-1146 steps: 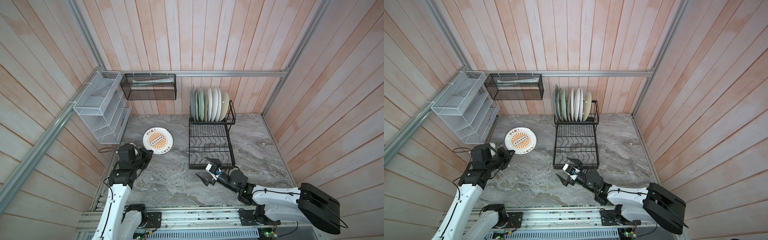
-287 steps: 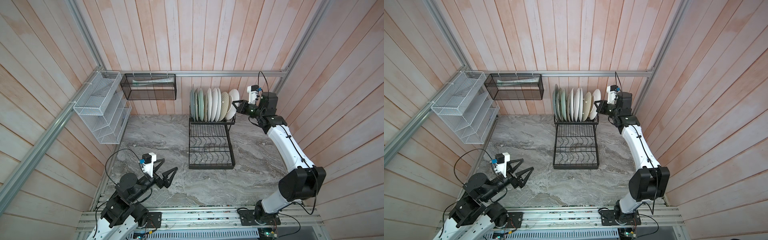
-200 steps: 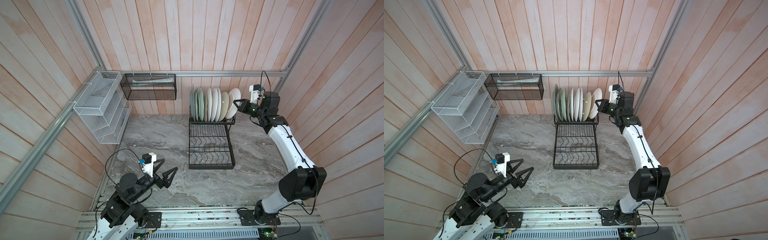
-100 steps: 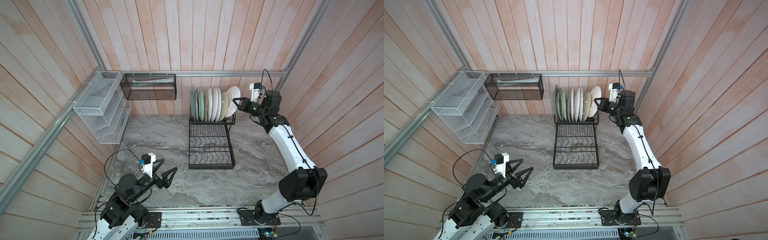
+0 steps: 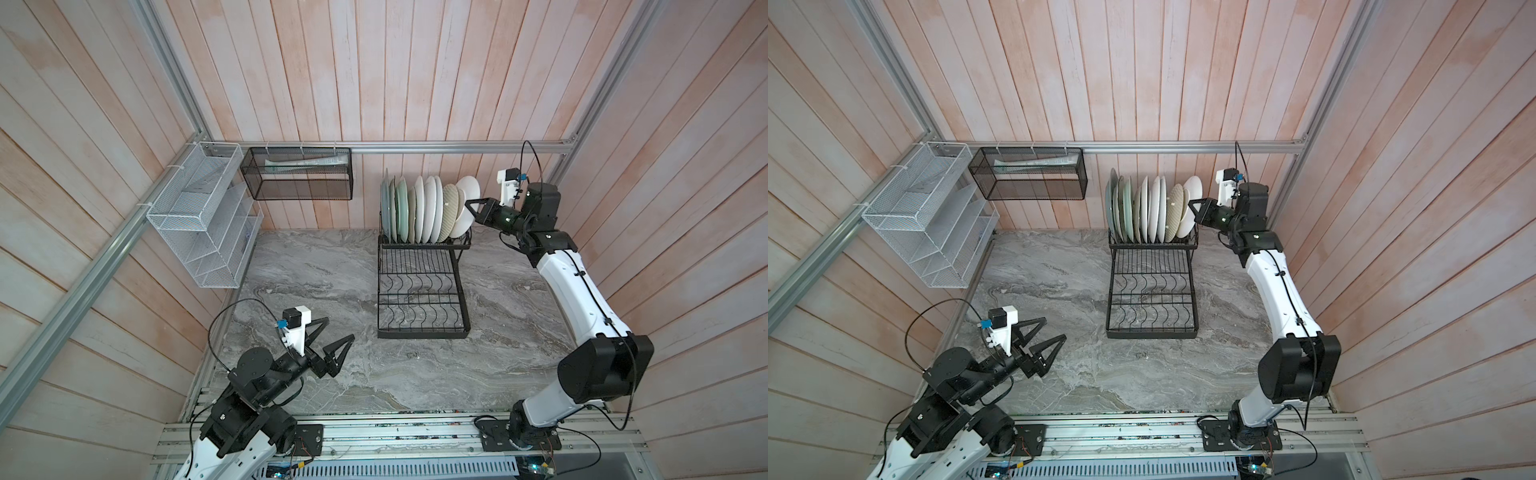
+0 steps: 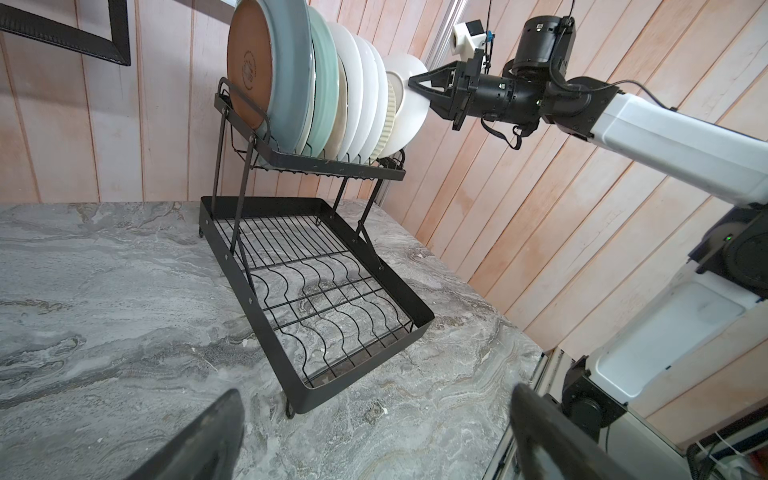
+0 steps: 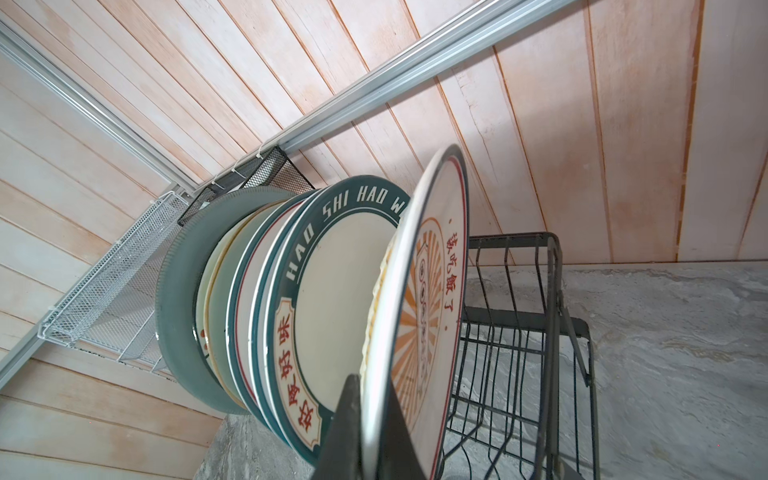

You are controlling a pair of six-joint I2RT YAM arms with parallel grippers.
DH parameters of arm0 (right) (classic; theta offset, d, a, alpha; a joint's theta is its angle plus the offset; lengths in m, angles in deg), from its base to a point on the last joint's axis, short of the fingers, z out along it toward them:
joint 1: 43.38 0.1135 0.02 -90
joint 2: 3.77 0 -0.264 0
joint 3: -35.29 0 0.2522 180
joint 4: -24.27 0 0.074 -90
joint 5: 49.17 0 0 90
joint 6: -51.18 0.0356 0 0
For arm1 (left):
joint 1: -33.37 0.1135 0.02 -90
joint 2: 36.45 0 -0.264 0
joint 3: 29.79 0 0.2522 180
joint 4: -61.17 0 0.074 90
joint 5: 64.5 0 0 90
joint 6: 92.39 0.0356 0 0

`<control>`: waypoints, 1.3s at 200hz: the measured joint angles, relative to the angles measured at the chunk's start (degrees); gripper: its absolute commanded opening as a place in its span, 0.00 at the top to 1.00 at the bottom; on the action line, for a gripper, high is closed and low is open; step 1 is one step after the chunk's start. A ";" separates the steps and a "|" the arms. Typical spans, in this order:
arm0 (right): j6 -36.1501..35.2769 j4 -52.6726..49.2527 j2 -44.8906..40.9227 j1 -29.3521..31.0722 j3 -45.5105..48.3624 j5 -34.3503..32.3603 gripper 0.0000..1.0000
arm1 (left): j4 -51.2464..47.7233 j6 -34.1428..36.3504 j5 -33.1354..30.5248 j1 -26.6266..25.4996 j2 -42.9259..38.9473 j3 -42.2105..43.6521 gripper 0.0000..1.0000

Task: Load the plates into the dish rack

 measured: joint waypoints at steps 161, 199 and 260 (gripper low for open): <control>-7.65 -2.75 3.43 4.96 -0.70 -8.50 0.99 | 0.00 -0.02 0.02 0.00 0.00 0.00 0.00; -8.15 -2.69 3.45 5.22 -0.70 -8.94 0.96 | 0.00 -0.02 0.00 0.00 0.00 0.00 0.00; -8.09 -1.79 3.45 5.22 -0.15 -9.27 0.90 | 0.00 -0.02 0.00 0.00 0.00 0.00 0.00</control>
